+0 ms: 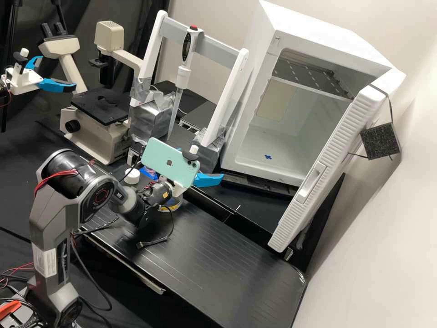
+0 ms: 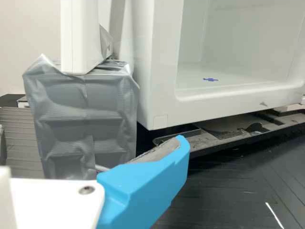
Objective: Close the bottle
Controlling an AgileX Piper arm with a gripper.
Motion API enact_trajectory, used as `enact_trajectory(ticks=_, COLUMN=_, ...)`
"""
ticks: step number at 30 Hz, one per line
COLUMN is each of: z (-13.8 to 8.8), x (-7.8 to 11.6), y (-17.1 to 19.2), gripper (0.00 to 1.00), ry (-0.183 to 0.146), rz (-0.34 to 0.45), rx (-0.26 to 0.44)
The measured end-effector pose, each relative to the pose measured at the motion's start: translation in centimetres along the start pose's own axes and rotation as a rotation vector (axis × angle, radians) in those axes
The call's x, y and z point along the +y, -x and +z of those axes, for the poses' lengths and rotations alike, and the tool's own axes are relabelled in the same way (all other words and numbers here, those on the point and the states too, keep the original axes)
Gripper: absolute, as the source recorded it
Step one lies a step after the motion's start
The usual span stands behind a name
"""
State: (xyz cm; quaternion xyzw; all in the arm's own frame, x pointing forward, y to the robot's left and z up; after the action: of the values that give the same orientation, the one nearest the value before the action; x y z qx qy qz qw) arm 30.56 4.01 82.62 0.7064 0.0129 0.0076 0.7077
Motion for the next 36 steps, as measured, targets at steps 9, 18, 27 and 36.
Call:
enact_trajectory(ticks=9, z=0.1, x=-0.1, y=0.2, gripper=1.0, ry=0.0, rz=0.002, rx=-0.001)
enact_trajectory(ticks=18, z=0.5, x=1.1, y=5.1, gripper=1.0, ry=-0.023, rz=0.066, rx=0.047)
enact_trajectory(ticks=27, z=0.4, x=0.8, y=10.4, gripper=1.0, ry=-0.023, rz=0.125, rx=0.132)
enact_trajectory(ticks=36, z=0.7, x=0.2, y=11.5, gripper=1.0, ry=-0.033, rz=0.093, rx=0.13)
